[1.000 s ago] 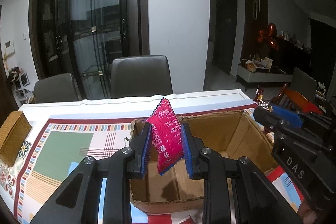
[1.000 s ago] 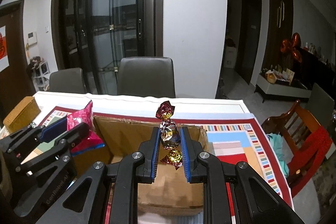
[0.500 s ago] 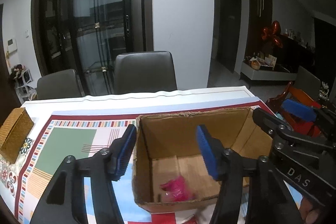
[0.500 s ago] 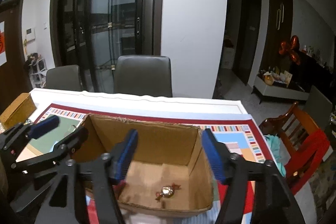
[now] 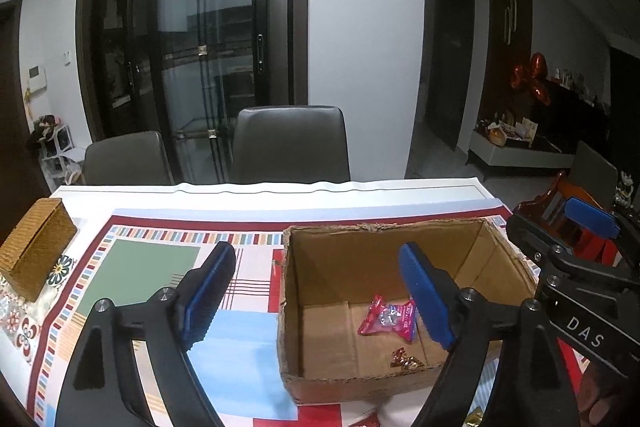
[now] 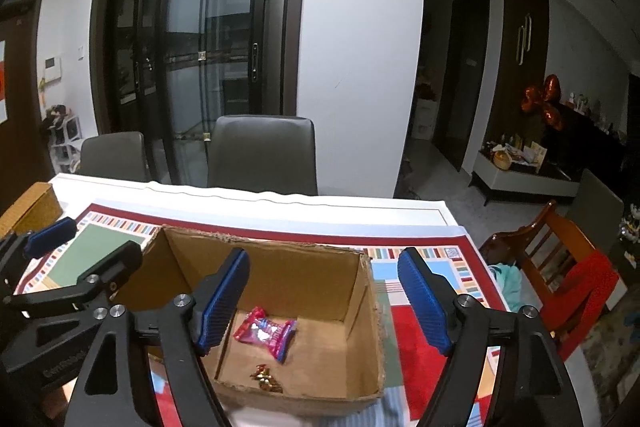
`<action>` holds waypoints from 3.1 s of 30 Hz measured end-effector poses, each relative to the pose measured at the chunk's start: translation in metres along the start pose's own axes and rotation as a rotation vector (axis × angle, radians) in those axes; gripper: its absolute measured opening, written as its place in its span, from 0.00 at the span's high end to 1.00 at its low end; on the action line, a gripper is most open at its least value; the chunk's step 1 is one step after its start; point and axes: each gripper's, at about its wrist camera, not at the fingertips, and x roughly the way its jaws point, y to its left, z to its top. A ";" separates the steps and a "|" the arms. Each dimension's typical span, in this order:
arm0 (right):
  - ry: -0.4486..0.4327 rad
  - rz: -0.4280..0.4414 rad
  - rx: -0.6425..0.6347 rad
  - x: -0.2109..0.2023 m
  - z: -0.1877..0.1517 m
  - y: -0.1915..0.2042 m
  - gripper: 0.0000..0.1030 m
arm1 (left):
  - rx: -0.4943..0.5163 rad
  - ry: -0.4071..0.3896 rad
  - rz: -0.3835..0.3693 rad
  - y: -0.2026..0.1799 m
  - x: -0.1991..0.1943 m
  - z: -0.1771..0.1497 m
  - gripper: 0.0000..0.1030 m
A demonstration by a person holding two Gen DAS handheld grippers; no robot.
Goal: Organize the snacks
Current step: 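Open both grippers to drop the candies and pink packet into the box, then withdraw both tools from the box back toward the remaining snacks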
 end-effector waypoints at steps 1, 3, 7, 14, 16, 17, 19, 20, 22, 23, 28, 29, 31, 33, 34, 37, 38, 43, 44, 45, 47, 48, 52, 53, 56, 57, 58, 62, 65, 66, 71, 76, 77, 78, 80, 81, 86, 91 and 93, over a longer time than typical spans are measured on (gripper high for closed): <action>-0.002 -0.003 0.000 -0.002 0.000 0.000 0.25 | 0.000 -0.002 0.003 0.000 -0.002 0.000 0.18; -0.006 -0.004 0.002 -0.004 0.000 -0.002 0.25 | 0.001 -0.008 0.005 0.001 -0.006 -0.001 0.18; -0.012 -0.009 0.003 -0.010 -0.002 -0.003 0.25 | 0.003 -0.010 0.014 0.002 -0.012 -0.002 0.18; -0.019 -0.014 0.004 -0.019 -0.005 -0.005 0.25 | -0.003 -0.008 0.025 0.003 -0.021 -0.005 0.18; -0.020 -0.015 0.004 -0.021 -0.005 -0.005 0.25 | 0.000 -0.007 0.027 0.003 -0.024 -0.005 0.18; -0.022 -0.015 0.005 -0.023 -0.006 -0.005 0.25 | 0.002 -0.007 0.029 0.002 -0.026 -0.006 0.18; -0.024 -0.014 0.007 -0.027 -0.009 -0.006 0.25 | 0.007 -0.009 0.035 0.001 -0.029 -0.007 0.18; -0.024 -0.013 0.009 -0.028 -0.009 -0.006 0.25 | 0.011 -0.009 0.037 0.001 -0.031 -0.008 0.18; -0.023 -0.011 0.012 -0.030 -0.012 -0.007 0.25 | 0.017 -0.008 0.039 0.000 -0.035 -0.012 0.18; -0.022 -0.010 0.014 -0.032 -0.013 -0.008 0.25 | 0.019 -0.005 0.040 0.000 -0.037 -0.014 0.18; -0.023 -0.004 0.014 -0.042 -0.018 -0.008 0.25 | 0.024 0.001 0.041 0.002 -0.047 -0.022 0.18; -0.025 -0.002 0.011 -0.045 -0.020 -0.007 0.25 | 0.024 0.002 0.042 0.002 -0.048 -0.023 0.18; -0.027 0.001 0.007 -0.051 -0.024 -0.006 0.25 | 0.026 0.002 0.048 0.002 -0.054 -0.026 0.18; -0.031 0.004 0.005 -0.057 -0.027 -0.005 0.25 | 0.027 0.003 0.053 0.002 -0.060 -0.031 0.18; -0.031 0.005 0.005 -0.059 -0.029 -0.005 0.25 | 0.026 0.003 0.055 0.002 -0.063 -0.032 0.18; -0.029 0.011 0.006 -0.065 -0.034 -0.004 0.25 | 0.032 0.002 0.065 0.001 -0.072 -0.038 0.18; -0.028 0.012 0.007 -0.067 -0.036 -0.004 0.25 | 0.035 0.002 0.069 0.001 -0.075 -0.042 0.18; -0.043 0.005 -0.019 -0.078 -0.046 0.001 0.25 | 0.030 0.009 0.074 0.004 -0.086 -0.053 0.18; -0.044 0.004 -0.024 -0.081 -0.048 0.003 0.25 | 0.030 0.012 0.076 0.004 -0.088 -0.056 0.18; -0.046 0.005 -0.032 -0.083 -0.050 0.005 0.25 | 0.030 0.015 0.079 0.004 -0.090 -0.059 0.18; -0.050 0.004 -0.047 -0.088 -0.056 0.008 0.25 | 0.031 0.025 0.080 0.005 -0.092 -0.065 0.18; -0.051 0.003 -0.052 -0.090 -0.058 0.010 0.25 | 0.030 0.031 0.081 0.006 -0.093 -0.067 0.18; -0.044 0.011 -0.065 -0.098 -0.069 0.013 0.25 | 0.027 0.044 0.089 0.008 -0.100 -0.078 0.18; -0.041 0.013 -0.065 -0.100 -0.071 0.014 0.25 | 0.028 0.043 0.095 0.009 -0.102 -0.080 0.18; -0.024 0.024 -0.061 -0.103 -0.078 0.014 0.25 | 0.030 0.042 0.106 0.010 -0.110 -0.088 0.18; -0.018 0.028 -0.060 -0.104 -0.081 0.015 0.25 | 0.029 0.043 0.108 0.010 -0.112 -0.090 0.15; -0.014 0.032 -0.059 -0.105 -0.083 0.015 0.25 | 0.025 0.044 0.108 0.011 -0.114 -0.094 0.14; 0.007 0.050 -0.057 -0.110 -0.096 0.016 0.25 | 0.018 0.054 0.112 0.013 -0.120 -0.103 0.13; 0.015 0.060 -0.061 -0.115 -0.103 0.017 0.25 | 0.008 0.069 0.114 0.014 -0.123 -0.111 0.12; 0.018 0.063 -0.061 -0.117 -0.106 0.017 0.25 | 0.006 0.074 0.115 0.015 -0.124 -0.114 0.10; 0.045 0.082 -0.058 -0.122 -0.116 0.021 0.25 | -0.011 0.101 0.113 0.017 -0.130 -0.131 0.08; 0.075 0.094 -0.068 -0.126 -0.132 0.024 0.25 | -0.020 0.123 0.121 0.016 -0.135 -0.148 0.08; 0.079 0.095 -0.071 -0.127 -0.134 0.025 0.25 | -0.021 0.125 0.124 0.016 -0.136 -0.152 0.08; 0.085 0.095 -0.074 -0.127 -0.137 0.026 0.25 | -0.022 0.127 0.129 0.017 -0.138 -0.156 0.08; 0.095 0.097 -0.077 -0.129 -0.144 0.026 0.25 | -0.031 0.136 0.133 0.017 -0.140 -0.163 0.08; 0.100 0.098 -0.078 -0.129 -0.146 0.026 0.25 | -0.036 0.138 0.133 0.017 -0.141 -0.167 0.08; 0.117 0.104 -0.082 -0.132 -0.161 0.027 0.25 | -0.046 0.143 0.145 0.016 -0.149 -0.184 0.08; 0.135 0.110 -0.087 -0.133 -0.173 0.028 0.25 | -0.053 0.154 0.147 0.014 -0.152 -0.196 0.08; 0.143 0.114 -0.089 -0.133 -0.177 0.029 0.25 | -0.059 0.160 0.148 0.014 -0.152 -0.200 0.08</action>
